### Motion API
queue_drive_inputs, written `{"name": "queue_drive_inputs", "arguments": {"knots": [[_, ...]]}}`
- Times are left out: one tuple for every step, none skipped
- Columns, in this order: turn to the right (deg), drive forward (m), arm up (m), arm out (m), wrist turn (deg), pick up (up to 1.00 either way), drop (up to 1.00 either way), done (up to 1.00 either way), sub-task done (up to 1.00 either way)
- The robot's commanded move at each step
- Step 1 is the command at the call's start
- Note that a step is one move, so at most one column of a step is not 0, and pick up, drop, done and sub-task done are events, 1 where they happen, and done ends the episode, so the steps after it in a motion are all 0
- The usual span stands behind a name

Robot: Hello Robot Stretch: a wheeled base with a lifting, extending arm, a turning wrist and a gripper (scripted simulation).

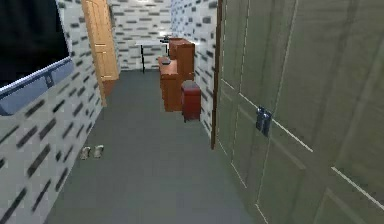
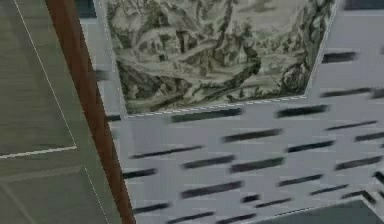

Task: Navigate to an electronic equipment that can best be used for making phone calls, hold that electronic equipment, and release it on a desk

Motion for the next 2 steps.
{"name": "queue_drive_inputs", "arguments": {"knots": [[0.0,0.15,0.00,0.00,0.0,0.00,0.00,0.00,0.00],[-18.0,0.00,0.00,0.00,0.0,0.00,0.00,0.00,0.00]]}}
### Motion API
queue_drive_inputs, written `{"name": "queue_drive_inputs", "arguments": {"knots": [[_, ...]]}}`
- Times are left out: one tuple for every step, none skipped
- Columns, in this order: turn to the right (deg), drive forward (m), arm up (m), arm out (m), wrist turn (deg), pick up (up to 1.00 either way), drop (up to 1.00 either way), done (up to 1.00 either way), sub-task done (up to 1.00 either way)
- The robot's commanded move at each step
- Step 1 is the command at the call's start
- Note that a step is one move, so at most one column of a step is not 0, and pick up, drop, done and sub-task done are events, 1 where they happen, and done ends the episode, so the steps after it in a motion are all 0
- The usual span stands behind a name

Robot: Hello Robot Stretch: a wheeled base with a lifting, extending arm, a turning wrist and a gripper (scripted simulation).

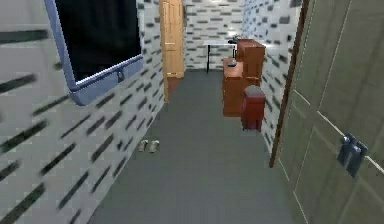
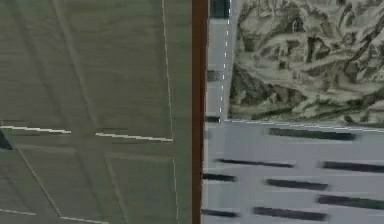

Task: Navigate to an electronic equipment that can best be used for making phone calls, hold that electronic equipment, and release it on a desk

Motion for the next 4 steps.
{"name": "queue_drive_inputs", "arguments": {"knots": [[0.0,1.00,0.00,0.00,0.0,0.00,0.00,0.00,0.00],[0.0,1.00,0.00,0.00,0.0,0.00,0.00,0.00,0.00],[0.0,0.85,0.00,0.00,0.0,0.00,0.00,0.00,0.00],[9.0,0.00,0.00,0.00,0.0,0.00,0.00,0.00,0.00]]}}
